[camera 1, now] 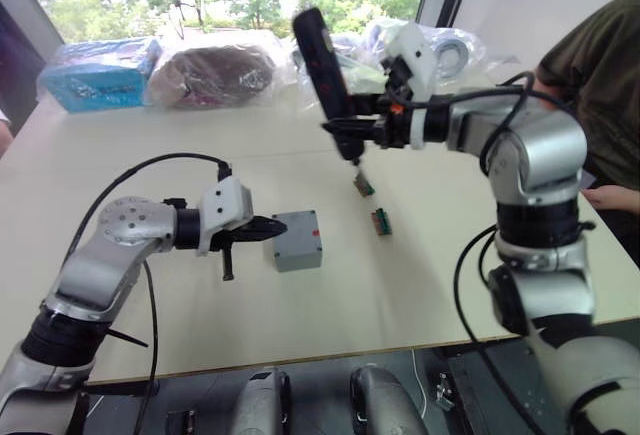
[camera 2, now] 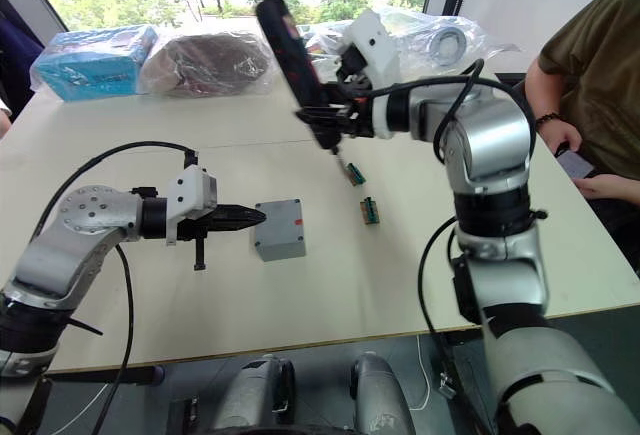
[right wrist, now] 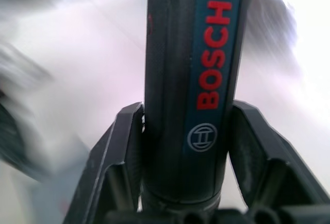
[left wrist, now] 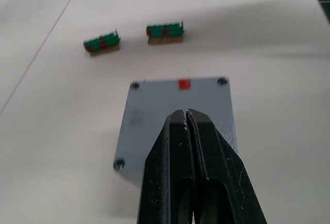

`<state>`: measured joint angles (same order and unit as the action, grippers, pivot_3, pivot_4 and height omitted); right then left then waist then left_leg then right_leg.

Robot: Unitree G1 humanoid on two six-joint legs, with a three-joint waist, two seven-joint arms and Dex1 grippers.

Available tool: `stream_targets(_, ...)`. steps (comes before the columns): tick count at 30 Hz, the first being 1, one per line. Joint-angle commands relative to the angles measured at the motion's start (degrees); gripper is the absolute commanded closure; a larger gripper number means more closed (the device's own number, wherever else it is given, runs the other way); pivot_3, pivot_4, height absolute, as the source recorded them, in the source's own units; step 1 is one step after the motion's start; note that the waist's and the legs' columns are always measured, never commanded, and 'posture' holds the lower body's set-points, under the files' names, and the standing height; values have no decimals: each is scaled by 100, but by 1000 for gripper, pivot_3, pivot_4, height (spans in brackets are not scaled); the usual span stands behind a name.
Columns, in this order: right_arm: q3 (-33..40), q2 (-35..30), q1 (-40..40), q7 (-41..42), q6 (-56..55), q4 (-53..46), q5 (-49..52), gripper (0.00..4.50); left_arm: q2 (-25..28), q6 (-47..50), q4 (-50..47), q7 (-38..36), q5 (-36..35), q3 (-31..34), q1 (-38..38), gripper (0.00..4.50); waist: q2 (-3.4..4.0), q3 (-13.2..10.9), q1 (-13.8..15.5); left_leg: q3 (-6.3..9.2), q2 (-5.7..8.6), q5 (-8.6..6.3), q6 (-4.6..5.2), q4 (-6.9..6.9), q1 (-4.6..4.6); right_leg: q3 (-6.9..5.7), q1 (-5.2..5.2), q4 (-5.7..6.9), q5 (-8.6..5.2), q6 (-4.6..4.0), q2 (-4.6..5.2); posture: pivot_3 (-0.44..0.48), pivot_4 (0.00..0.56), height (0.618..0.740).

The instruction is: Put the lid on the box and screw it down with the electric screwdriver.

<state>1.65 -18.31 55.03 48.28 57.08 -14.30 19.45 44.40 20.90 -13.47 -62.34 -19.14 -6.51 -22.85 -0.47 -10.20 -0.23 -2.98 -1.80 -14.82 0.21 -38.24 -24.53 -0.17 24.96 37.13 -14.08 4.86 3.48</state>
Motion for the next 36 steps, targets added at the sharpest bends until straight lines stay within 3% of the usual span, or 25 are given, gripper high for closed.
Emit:
stream_targets(1,396,561,-628,-660,-1026,-766,209,2675,-114,-113,218,18,146,-107,-118,4500,-13,8,28,0,2,0,0,-3,8,0,-11,-2,0,0,6,0,150,740)
stream_targets(13,-525,1213,-1937,-1177,-3141,-256,-137,2675,-490,-194,810,46,489,-347,-344,4500,-12,7,-51,4,8,2,-3,2,18,0,-19,-3,1,1,-4,0,150,740)
stream_targets(25,-887,1210,-2436,-1438,-4008,249,-415,2675,-528,-257,865,30,617,-425,-283,4500,-13,8,-50,4,6,2,-3,1,24,1,-23,-2,1,1,-3,0,150,740)
stream_targets(36,-1001,1033,-2539,-1404,-4053,196,-393,2675,-497,-262,873,1,655,-421,-259,4500,-13,8,-49,4,5,2,-3,2,41,1,-37,-3,0,1,-3,0,150,740)
